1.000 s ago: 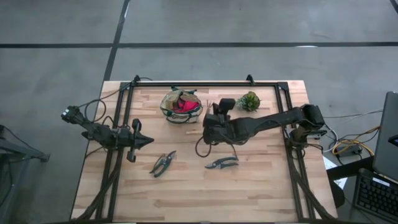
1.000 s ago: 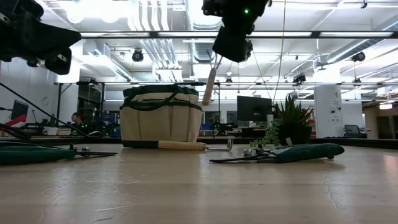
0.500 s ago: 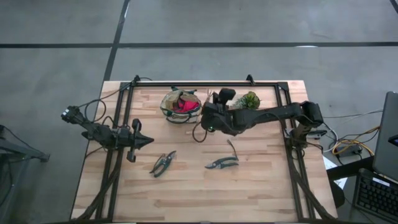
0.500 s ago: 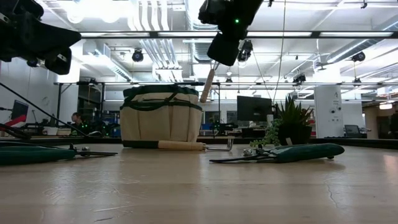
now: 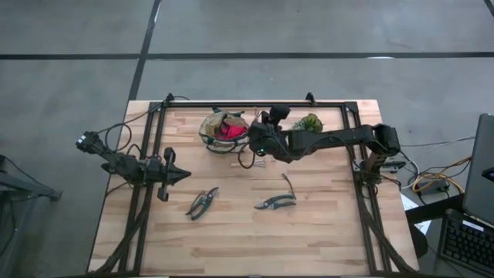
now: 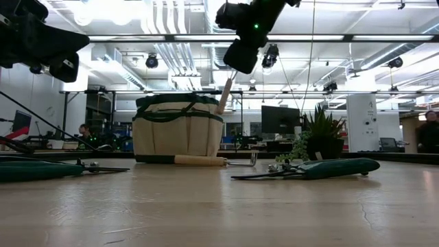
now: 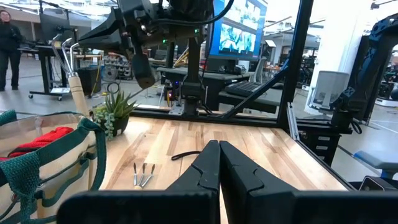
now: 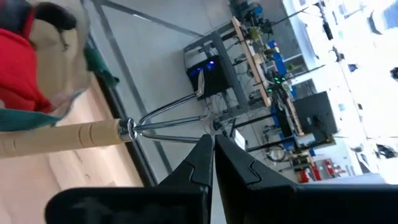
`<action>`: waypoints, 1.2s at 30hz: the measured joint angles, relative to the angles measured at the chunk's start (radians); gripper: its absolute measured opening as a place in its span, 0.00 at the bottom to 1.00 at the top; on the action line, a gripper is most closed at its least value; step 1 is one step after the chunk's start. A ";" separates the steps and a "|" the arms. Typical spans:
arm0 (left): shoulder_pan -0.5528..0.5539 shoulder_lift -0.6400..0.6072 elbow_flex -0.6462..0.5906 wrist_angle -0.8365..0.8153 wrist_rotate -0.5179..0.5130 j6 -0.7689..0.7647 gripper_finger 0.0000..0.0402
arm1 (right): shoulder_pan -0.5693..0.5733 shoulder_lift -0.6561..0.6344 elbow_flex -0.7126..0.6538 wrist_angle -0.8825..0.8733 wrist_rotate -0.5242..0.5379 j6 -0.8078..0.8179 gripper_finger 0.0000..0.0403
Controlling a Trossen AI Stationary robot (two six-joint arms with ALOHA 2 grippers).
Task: Pick & Place Garden tools in Gardening bag
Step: Put the bottom hand rake into the gardening bag
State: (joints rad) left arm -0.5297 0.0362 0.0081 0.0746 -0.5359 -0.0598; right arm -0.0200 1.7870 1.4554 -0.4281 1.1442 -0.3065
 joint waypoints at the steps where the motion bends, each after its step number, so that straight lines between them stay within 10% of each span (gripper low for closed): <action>1: 0.000 0.000 0.000 0.000 0.000 0.000 0.01 | 0.000 0.000 0.000 0.001 -0.006 0.000 0.02; 36: 0.000 0.000 0.000 0.000 0.000 0.000 0.01 | -0.011 0.000 -0.189 0.420 -0.043 -0.107 0.02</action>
State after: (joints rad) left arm -0.5297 0.0363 0.0081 0.0743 -0.5361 -0.0600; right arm -0.0307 1.7870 1.2667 -0.0079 1.1014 -0.4137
